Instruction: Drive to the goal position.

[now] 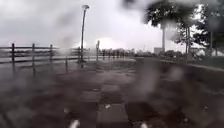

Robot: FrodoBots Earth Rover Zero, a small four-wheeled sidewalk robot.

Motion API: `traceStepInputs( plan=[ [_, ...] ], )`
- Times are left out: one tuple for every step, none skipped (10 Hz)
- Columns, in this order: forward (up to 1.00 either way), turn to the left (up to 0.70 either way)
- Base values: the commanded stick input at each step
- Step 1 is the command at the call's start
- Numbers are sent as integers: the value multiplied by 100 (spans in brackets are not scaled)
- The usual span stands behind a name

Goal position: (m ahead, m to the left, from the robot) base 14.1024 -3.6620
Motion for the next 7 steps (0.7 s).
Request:
traceStepInputs(
  plan=[
    [70,-13],
    [70,0],
    [70,-10],
    [70,-27],
    [70,-25],
    [70,-14],
    [70,-4]
  ],
)
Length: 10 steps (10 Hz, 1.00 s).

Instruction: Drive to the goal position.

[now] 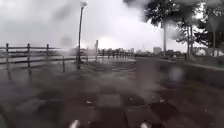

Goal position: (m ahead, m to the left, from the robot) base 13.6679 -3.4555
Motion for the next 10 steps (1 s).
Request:
traceStepInputs(
  plan=[
    [70,0],
    [70,0],
    [70,0],
    [70,0],
    [70,0],
    [70,0],
    [70,0],
    [70,0],
    [70,0],
    [70,0]
  ],
)
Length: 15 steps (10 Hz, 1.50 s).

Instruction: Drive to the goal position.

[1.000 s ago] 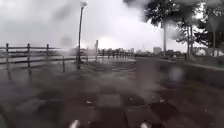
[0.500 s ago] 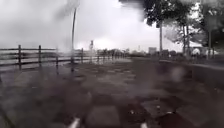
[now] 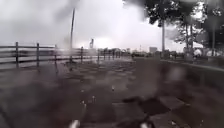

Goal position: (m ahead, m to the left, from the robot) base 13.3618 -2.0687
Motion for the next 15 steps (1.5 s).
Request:
traceStepInputs(
  plan=[
    [70,-3],
    [70,-23],
    [70,-27],
    [70,-27],
    [70,-21],
    [70,0],
    [70,0],
    [70,0],
    [70,0],
    [70,0],
    [70,-23],
    [70,0],
    [70,0],
    [70,0],
    [70,0]
  ],
)
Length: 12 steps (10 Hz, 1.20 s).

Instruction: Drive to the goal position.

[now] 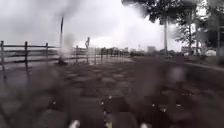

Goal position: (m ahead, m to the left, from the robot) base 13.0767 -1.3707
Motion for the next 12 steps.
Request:
traceStepInputs(
  plan=[
    [70,0],
    [70,0],
    [70,0],
    [70,0],
    [70,0],
    [70,0],
    [70,0],
    [70,0],
    [70,0],
    [70,0],
    [70,0],
    [70,0]
  ],
)
